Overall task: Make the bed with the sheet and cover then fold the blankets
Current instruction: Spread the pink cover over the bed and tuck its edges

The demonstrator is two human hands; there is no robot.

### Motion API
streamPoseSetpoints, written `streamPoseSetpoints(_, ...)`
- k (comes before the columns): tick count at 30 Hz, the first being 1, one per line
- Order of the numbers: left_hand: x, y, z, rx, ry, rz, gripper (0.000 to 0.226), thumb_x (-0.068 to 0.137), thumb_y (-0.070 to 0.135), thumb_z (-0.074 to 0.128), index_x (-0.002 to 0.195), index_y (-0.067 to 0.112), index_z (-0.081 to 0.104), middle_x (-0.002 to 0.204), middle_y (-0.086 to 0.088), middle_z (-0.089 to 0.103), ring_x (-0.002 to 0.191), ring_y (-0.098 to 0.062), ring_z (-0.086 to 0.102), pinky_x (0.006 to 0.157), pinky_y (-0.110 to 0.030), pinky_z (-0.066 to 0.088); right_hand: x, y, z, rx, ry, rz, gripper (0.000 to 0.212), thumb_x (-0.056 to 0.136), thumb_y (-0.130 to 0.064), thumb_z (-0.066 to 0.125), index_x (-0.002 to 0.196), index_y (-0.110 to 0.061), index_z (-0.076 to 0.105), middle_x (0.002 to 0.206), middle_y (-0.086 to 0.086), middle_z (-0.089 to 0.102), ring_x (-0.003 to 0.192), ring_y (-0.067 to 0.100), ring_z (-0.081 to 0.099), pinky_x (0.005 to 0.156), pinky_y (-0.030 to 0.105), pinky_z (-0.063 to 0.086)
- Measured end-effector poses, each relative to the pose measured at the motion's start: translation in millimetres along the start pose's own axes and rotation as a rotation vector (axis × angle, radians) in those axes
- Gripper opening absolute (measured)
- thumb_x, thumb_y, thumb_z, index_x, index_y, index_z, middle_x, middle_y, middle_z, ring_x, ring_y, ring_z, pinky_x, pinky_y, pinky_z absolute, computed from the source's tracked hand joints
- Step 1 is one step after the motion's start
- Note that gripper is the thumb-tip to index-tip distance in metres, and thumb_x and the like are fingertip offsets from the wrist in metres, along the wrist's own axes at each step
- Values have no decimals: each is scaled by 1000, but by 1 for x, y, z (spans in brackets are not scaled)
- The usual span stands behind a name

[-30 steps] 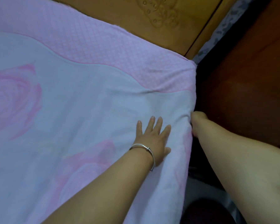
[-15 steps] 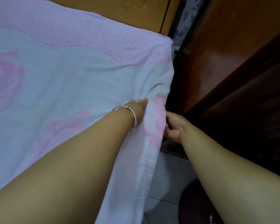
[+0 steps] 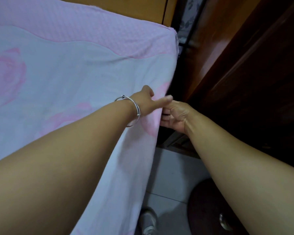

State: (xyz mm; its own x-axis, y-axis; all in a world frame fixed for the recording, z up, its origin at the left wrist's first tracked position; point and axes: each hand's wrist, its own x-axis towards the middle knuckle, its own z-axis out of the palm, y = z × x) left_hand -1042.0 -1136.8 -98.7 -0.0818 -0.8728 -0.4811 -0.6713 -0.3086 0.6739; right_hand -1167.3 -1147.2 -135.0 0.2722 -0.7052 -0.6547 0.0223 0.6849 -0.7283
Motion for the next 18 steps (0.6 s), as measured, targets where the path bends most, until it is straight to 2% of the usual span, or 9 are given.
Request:
streamPoseSetpoints(3,-8,4,10,203,-33,23,73,76,41,72,128,7,33,108,-7,51,93,-23,50,76,-29,38,-8,-2,2,147,-59,-4,15,93,-22,55,84,-19,67,67,0,72,56,11,68,56,25,58)
streamPoseSetpoints(5,-8,2,14,336,82,55,52,83,24,66,123,2,41,114,-15,57,103,-30,56,81,-33,42,-8,0,1,104,-9,-38,13,92,-17,56,84,-21,65,71,0,69,59,12,65,60,26,56)
streamPoseSetpoints(7,-6,-2,13,362,217,55,32,89,16,54,116,1,52,121,-22,58,112,-35,55,87,-33,42,-8,7,1,-95,139,-29,10,91,-11,56,89,-20,60,78,0,60,70,14,57,65,27,52)
streamPoseSetpoints(9,-5,-1,10,304,266,52,24,91,14,50,108,1,58,118,-21,60,111,-34,55,86,-31,41,-11,18,-3,-198,208,81,13,88,-14,61,99,-17,55,84,0,53,81,18,52,65,29,50)
streamPoseSetpoints(10,-5,-1,6,265,274,45,20,91,14,50,103,2,60,116,-21,61,109,-33,55,84,-31,40,-13,23,-2,-205,173,156,17,85,-18,66,98,-15,56,84,1,53,81,19,52,62,28,49)
streamPoseSetpoints(12,-4,1,2,181,268,20,14,93,18,50,85,8,56,107,-23,61,102,-33,56,77,-31,39,-18,30,1,-220,43,242,15,82,-22,71,84,-14,58,80,6,56,69,18,51,52,21,43)
streamPoseSetpoints(14,-3,2,1,100,243,-2,21,94,22,50,76,12,53,90,-18,54,86,-27,50,66,-26,32,-19,33,7,-317,-7,224,15,84,-15,68,74,-14,57,68,6,55,54,13,47,46,17,34)
streamPoseSetpoints(16,-3,2,2,24,231,-10,19,94,23,50,87,11,63,81,-8,51,81,-20,45,68,-20,30,-17,31,10,-446,28,178,22,85,-9,64,66,-13,53,57,4,50,43,10,42,39,13,28)
streamPoseSetpoints(18,-3,3,4,-8,231,-4,22,94,22,50,98,9,67,73,-5,51,80,-19,45,70,-20,31,-18,26,10,-595,50,148,29,85,-10,63,60,-13,50,48,3,46,29,6,37,33,9,25)
